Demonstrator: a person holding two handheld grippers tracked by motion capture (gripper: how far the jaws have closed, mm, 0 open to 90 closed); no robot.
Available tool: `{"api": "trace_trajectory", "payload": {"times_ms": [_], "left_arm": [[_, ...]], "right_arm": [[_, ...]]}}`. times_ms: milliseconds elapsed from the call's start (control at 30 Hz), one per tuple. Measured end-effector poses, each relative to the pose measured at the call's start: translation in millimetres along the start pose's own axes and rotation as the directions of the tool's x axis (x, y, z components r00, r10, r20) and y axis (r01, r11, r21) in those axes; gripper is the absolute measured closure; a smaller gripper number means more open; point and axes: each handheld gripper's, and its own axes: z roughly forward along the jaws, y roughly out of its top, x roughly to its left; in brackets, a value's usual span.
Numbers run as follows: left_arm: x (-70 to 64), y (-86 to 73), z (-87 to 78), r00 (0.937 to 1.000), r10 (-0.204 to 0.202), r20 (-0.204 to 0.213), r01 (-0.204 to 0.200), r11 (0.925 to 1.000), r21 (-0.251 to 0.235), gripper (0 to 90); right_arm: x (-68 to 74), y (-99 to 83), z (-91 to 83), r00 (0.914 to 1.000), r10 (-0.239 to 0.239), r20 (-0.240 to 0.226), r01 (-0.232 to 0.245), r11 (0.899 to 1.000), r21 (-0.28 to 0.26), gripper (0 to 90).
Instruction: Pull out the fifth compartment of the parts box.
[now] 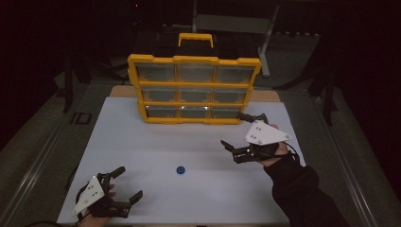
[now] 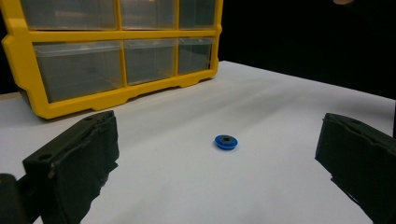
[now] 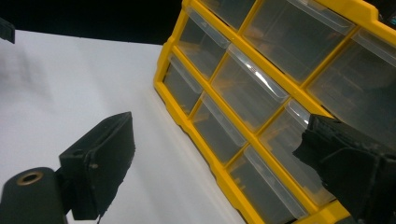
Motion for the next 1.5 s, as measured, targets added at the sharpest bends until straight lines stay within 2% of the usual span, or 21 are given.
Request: {"api": "trace_trajectory", "payload": {"times_ms": [467,600,900,1133,1500], "left_arm": [[-0.9,0.4,-1.8,1.0,0.006,0.007,-0.006,1.0,-0.007,0.0],[-1.0,0.3,-2.3,0.9999,0.008,0.007,-0.007,1.0,-0.005,0.0],[-1.1,0.0,-3.2,1.0,0.008,0.003,-0.008,1.0,-0.003,0.0],[-1.1,-0.1,-4.1,1.0,0.008,0.003,-0.008,1.0,-0.003,0.0],[-1.5,-0.4,-4.7,1.0,0.008,0.005,-0.008,1.0,-0.004,0.0]], "right_arm": [[-10.7,17.6,21.4,0.9989,-0.046,0.006,0.046,0.999,0.021,9.7],[-14.1,22.6,29.3,0.999,-0.044,-0.002,0.044,0.999,0.021,9.7],[-15.9,33.3,47.4,0.996,-0.088,-0.014,0.088,0.996,0.03,9.7],[-22.5,39.8,60.6,0.9963,-0.081,-0.03,0.082,0.996,0.032,9.7],[-29.8,48.6,80.5,0.9938,-0.108,-0.028,0.109,0.993,0.046,9.7]]}}
